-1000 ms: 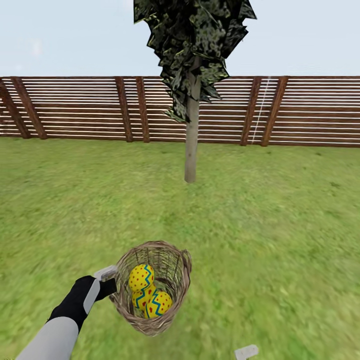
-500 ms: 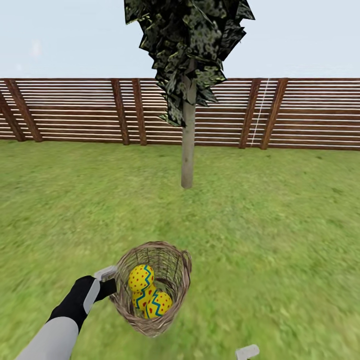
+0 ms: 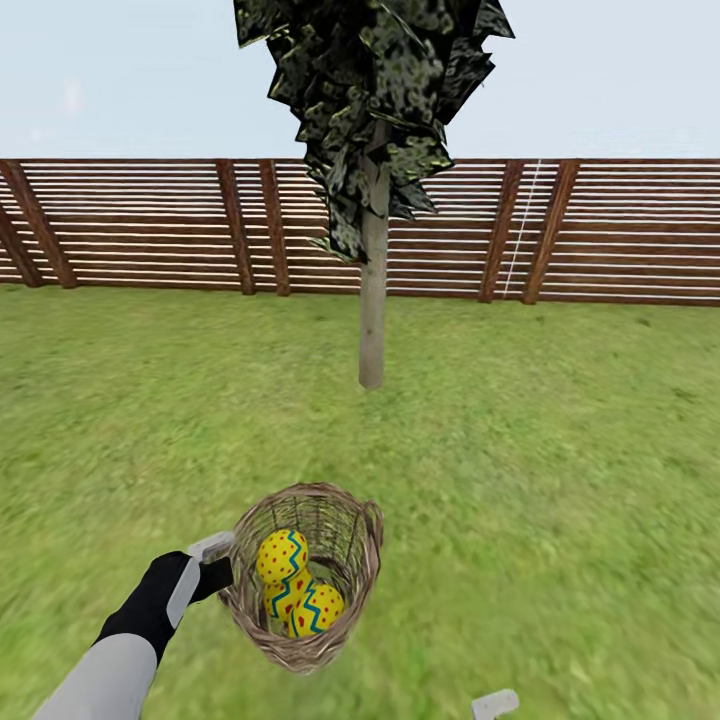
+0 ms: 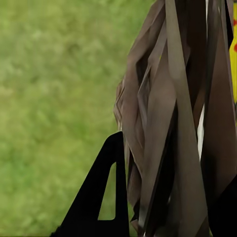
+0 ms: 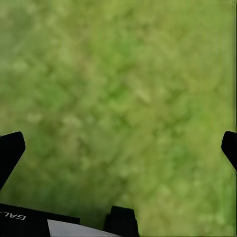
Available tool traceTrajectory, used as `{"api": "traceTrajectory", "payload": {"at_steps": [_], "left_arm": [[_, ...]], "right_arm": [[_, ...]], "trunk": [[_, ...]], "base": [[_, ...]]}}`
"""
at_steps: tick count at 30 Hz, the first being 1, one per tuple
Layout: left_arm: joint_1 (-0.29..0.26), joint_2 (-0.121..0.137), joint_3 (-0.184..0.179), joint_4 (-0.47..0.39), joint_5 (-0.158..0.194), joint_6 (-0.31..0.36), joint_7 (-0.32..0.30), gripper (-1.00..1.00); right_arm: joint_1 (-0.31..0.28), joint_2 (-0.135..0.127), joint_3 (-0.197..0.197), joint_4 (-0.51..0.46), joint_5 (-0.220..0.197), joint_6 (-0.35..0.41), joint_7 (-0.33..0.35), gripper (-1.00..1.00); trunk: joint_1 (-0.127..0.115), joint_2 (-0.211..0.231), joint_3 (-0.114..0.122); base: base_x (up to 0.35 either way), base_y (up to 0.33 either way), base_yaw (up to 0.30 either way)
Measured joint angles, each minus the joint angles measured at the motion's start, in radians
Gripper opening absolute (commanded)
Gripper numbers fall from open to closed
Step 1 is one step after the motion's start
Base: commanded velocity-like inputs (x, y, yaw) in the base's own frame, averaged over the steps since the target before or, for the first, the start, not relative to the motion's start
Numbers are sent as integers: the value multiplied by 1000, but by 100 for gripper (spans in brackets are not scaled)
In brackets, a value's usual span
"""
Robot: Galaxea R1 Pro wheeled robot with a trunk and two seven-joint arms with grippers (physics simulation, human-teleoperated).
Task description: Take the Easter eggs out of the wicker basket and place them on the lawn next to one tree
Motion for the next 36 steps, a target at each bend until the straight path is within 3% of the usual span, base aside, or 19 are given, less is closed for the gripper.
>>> {"api": "traceTrajectory", "payload": {"at_steps": [17,34,36], "left_arm": [[0,0,0,0,1,0,0,-100],[0,2,0,-1,1,-1,0,-100],[0,2,0,-1,1,-1,0,-100]], "right_arm": [[0,0,0,0,0,0,1,100],[0,1,0,2,0,1,1,100],[24,4,1,6,-2,2,1,100]], "trunk": [[-65,119,53],[-65,119,53],[-65,119,53]], "base": [[327,0,0],[327,0,0],[327,0,0]]}}
